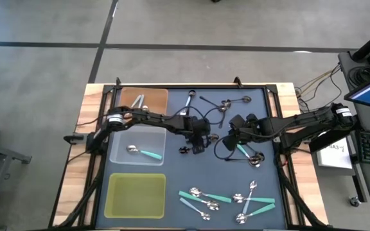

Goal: Sort silverware by color (type)
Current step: Put the black spoon into the yellow bin

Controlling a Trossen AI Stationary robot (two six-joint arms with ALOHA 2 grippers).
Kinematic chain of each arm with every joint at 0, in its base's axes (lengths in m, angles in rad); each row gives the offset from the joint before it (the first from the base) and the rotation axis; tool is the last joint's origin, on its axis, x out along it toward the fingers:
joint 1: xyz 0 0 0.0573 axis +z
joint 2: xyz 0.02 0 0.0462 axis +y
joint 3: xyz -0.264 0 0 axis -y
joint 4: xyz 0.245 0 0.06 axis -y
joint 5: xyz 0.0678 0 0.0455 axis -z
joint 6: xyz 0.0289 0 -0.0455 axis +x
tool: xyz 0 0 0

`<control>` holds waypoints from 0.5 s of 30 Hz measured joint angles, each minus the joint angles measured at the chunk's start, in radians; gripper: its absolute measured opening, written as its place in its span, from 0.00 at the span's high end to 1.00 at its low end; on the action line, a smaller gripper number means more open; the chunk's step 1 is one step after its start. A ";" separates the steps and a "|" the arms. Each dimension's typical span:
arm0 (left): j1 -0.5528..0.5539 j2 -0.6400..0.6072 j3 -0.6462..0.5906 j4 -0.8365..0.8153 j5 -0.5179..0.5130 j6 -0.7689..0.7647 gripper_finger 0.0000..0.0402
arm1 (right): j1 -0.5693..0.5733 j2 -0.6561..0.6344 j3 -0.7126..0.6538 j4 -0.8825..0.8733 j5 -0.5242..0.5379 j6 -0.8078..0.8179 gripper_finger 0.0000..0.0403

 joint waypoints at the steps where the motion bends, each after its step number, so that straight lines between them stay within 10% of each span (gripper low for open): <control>1: 0.000 0.005 0.000 -0.002 0.000 -0.009 0.72 | 0.000 0.000 0.000 0.000 0.000 0.000 0.64; 15: 0.028 -0.048 -0.009 -0.070 0.014 -0.033 0.98 | 0.000 0.000 0.000 0.008 0.000 0.000 0.64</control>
